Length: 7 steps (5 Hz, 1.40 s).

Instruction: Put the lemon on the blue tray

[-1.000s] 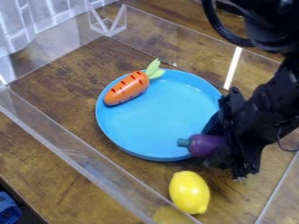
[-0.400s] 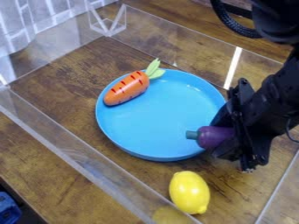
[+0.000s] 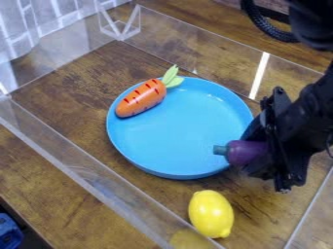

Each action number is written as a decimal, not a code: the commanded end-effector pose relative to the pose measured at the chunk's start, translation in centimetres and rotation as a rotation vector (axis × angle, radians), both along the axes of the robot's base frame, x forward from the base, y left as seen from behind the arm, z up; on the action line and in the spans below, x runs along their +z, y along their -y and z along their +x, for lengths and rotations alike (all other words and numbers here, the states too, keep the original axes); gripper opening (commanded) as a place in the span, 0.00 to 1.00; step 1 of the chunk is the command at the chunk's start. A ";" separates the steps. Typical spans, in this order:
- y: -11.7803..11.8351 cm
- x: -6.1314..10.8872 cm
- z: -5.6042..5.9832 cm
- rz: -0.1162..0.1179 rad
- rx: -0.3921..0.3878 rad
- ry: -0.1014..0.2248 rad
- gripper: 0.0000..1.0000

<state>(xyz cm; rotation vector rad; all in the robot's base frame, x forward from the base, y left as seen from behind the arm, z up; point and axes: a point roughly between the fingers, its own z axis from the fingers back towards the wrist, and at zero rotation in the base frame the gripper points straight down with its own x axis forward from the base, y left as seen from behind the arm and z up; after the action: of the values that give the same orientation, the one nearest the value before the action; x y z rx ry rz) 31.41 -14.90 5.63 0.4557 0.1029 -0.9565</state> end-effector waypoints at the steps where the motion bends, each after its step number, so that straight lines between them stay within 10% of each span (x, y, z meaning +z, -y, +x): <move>1: 1.5 2.3 0.9 -0.042 -0.039 0.073 0.00; 3: 2.4 2.0 1.2 -0.039 -0.066 0.081 0.00; 4: 2.9 1.7 1.3 -0.037 -0.077 0.082 1.00; 7: 2.9 -0.4 1.2 -0.020 -0.074 0.053 1.00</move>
<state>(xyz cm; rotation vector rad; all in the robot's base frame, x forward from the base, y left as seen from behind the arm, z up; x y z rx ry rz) 32.14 -17.28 3.53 0.4777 0.0863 -1.0217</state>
